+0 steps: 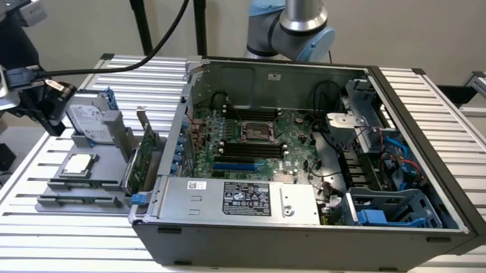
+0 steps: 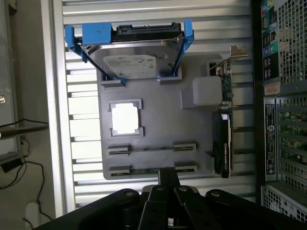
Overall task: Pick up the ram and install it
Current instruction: 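Pick up the ram and move it above insertion slot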
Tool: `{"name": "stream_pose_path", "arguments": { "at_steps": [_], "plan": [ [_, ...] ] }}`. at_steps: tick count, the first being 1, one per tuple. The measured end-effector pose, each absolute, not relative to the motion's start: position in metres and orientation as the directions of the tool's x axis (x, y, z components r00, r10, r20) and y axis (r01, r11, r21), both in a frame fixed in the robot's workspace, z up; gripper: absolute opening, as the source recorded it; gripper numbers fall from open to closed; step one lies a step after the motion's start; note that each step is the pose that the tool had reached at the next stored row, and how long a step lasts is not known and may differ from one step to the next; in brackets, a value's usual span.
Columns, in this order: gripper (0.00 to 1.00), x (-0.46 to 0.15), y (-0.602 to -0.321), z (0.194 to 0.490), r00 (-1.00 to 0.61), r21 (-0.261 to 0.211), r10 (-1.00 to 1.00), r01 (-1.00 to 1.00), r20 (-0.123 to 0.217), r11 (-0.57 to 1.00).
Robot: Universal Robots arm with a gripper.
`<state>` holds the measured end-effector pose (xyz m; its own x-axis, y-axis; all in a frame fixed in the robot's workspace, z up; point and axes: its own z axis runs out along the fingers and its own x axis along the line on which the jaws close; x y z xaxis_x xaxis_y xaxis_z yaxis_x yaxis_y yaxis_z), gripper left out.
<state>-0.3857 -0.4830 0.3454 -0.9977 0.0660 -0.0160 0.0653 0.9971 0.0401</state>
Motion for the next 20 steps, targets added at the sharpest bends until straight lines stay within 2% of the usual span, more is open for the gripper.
{"name": "stream_pose_path", "arguments": {
  "at_steps": [20],
  "plan": [
    [0.0,-0.386,-0.483,0.333,-0.957,0.04,-0.29,-0.29,-0.016,0.956]
  ]
}}
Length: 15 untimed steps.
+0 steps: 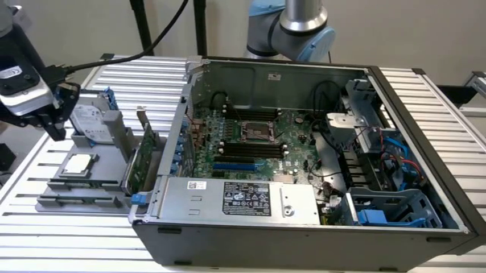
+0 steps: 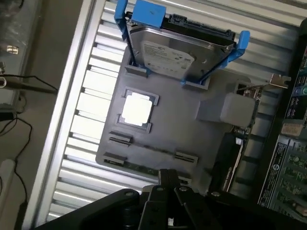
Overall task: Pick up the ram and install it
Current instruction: 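Pick up the ram and move it above insertion slot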
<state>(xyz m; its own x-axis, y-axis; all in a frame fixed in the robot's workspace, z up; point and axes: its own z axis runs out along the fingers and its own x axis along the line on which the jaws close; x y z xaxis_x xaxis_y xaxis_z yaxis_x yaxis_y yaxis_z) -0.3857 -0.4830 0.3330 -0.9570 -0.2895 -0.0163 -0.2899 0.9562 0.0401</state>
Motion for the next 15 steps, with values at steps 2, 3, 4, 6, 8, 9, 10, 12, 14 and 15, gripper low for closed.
{"name": "stream_pose_path", "arguments": {
  "at_steps": [2,3,4,6,8,9,10,12,14,15],
  "plan": [
    [0.0,-0.386,-0.483,0.332,-0.946,0.04,-0.324,-0.325,-0.016,0.945],
    [0.0,-0.386,-0.483,0.331,-0.94,0.04,-0.342,-0.342,-0.016,0.939],
    [0.0,-0.386,-0.483,0.33,-0.933,0.04,-0.359,-0.359,-0.016,0.932],
    [0.0,-0.386,-0.483,0.328,-0.92,0.04,-0.392,-0.392,-0.016,0.919],
    [0.0,-0.386,-0.483,0.327,-0.905,0.04,-0.425,-0.425,-0.016,0.904],
    [0.0,-0.386,-0.483,0.326,-0.897,0.04,-0.442,-0.442,-0.016,0.896],
    [0.0,-0.386,-0.483,0.325,-0.889,0.04,-0.458,-0.458,-0.016,0.888],
    [0.0,-0.386,-0.483,0.324,-0.872,0.04,-0.49,-0.49,-0.016,0.871],
    [0.0,-0.386,-0.483,0.322,-0.853,0.04,-0.521,-0.521,-0.016,0.852],
    [0.0,-0.386,-0.483,0.322,-0.844,0.04,-0.536,-0.537,-0.016,0.843]
  ]
}}
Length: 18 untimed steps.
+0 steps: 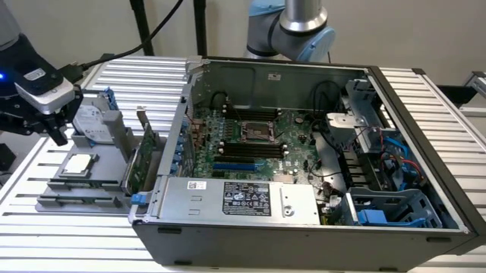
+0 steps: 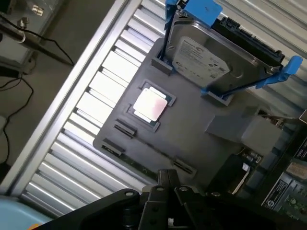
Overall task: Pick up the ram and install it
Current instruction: 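Pick up the ram and move it above insertion slot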
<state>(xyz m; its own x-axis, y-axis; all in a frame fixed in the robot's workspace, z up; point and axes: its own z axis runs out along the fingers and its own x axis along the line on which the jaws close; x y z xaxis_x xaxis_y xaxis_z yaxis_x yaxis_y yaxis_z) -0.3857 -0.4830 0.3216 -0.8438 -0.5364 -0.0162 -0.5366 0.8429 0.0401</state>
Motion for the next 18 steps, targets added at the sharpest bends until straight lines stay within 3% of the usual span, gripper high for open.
{"name": "stream_pose_path", "arguments": {
  "at_steps": [18],
  "plan": [
    [0.0,-0.386,-0.483,0.308,-0.612,0.04,-0.791,-0.791,-0.016,0.611]
  ]
}}
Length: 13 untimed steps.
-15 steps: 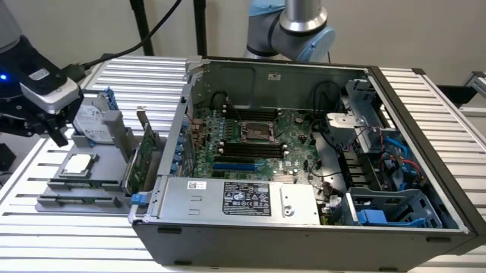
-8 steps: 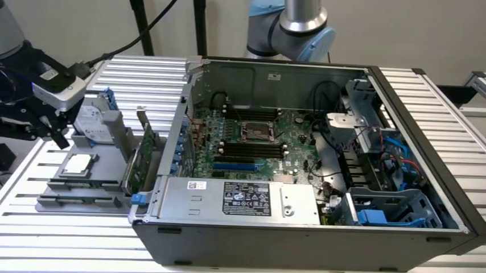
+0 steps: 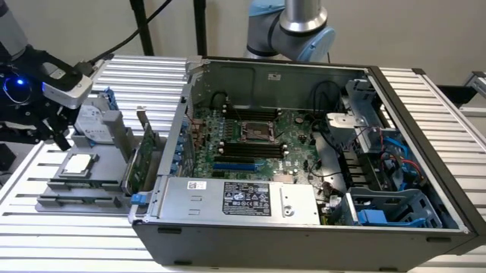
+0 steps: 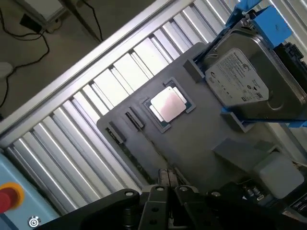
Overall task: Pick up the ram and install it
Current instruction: 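Pick up the ram and move it above insertion slot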
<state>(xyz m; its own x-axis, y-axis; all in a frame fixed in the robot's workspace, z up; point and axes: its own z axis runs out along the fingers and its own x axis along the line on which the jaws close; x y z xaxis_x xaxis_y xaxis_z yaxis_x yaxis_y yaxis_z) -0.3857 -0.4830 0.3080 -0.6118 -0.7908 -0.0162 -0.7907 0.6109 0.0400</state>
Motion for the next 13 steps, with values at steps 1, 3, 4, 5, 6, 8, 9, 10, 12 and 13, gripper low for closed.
{"name": "stream_pose_path", "arguments": {
  "at_steps": [1,3,4,5,6,8,9,10,12,13],
  "plan": [
    [0.0,-0.3857,-0.483,0.3074,-0.597,0.04,-0.802,-0.802,-0.016,0.597],
    [0.0,-0.3857,-0.483,0.306,-0.567,0.04,-0.824,-0.823,-0.016,0.566],
    [0.0,-0.3857,-0.483,0.3054,-0.552,0.04,-0.834,-0.833,-0.016,0.551],
    [0.0,-0.3857,-0.483,0.3047,-0.537,0.04,-0.843,-0.843,-0.016,0.536],
    [0.0,-0.3857,-0.483,0.304,-0.521,0.04,-0.853,-0.853,-0.016,0.52],
    [0.0,-0.3857,-0.483,0.3027,-0.49,0.04,-0.872,-0.871,-0.016,0.489],
    [0.0,-0.3857,-0.483,0.302,-0.474,0.04,-0.88,-0.88,-0.016,0.473],
    [0.0,-0.3857,-0.483,0.3014,-0.458,0.04,-0.889,-0.889,-0.016,0.457],
    [0.0,-0.3857,-0.483,0.3001,-0.426,0.04,-0.904,-0.904,-0.016,0.425],
    [0.0,-0.3857,-0.483,0.2994,-0.409,0.04,-0.912,-0.912,-0.016,0.408]
  ]
}}
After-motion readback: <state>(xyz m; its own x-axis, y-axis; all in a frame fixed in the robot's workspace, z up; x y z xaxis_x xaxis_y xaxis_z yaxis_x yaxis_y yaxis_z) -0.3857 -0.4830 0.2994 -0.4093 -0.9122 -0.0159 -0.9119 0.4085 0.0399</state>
